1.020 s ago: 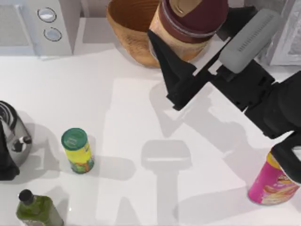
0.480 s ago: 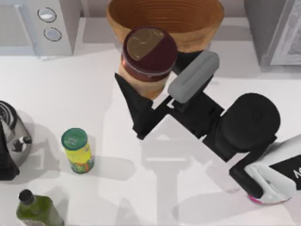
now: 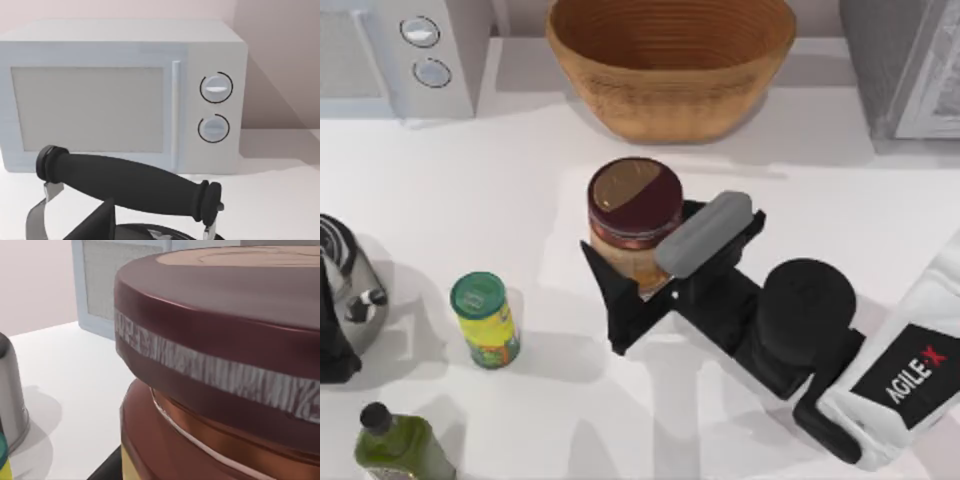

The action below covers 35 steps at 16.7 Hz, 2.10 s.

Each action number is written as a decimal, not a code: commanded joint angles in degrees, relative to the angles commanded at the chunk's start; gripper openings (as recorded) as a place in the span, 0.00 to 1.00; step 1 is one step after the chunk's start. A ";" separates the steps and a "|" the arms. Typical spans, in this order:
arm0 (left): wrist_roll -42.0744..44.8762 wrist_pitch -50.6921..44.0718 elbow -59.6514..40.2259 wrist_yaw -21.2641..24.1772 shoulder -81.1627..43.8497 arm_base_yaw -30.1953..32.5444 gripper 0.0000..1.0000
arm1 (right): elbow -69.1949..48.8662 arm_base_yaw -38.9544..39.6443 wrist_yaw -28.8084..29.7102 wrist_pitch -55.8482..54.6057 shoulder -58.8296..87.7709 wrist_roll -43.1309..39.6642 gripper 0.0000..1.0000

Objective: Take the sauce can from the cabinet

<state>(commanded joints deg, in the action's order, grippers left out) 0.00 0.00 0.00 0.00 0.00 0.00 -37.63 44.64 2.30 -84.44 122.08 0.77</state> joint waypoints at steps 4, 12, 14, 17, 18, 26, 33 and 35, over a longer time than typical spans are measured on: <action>0.00 0.00 0.00 0.00 0.00 0.00 1.00 | 0.00 0.00 0.00 0.00 0.00 0.00 0.00; 0.00 0.00 0.00 0.00 0.00 0.00 1.00 | -7.28 1.89 -0.06 1.86 4.87 0.13 0.00; 0.00 0.00 0.00 0.00 0.00 0.00 1.00 | -11.17 1.21 -0.02 2.93 7.87 0.10 0.00; 0.00 0.00 0.00 0.00 0.00 0.00 1.00 | -15.34 -0.03 -0.05 4.05 11.23 -0.08 0.00; 0.00 0.00 0.00 0.00 0.00 0.00 1.00 | -15.81 -0.21 -0.07 4.18 11.62 -0.11 0.00; 0.00 0.00 0.00 0.00 0.00 0.00 1.00 | -15.83 -0.21 -0.07 4.19 11.64 -0.11 0.38; 0.00 0.00 0.00 0.00 0.00 0.00 1.00 | -15.83 -0.21 -0.07 4.19 11.64 -0.11 0.90; 0.00 0.00 0.00 0.00 0.00 0.00 1.00 | -15.83 -0.21 -0.07 4.19 11.64 -0.11 1.00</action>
<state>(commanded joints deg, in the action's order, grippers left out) 0.00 0.00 0.00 0.00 0.00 0.00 -53.46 44.43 2.23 -80.25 133.72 0.65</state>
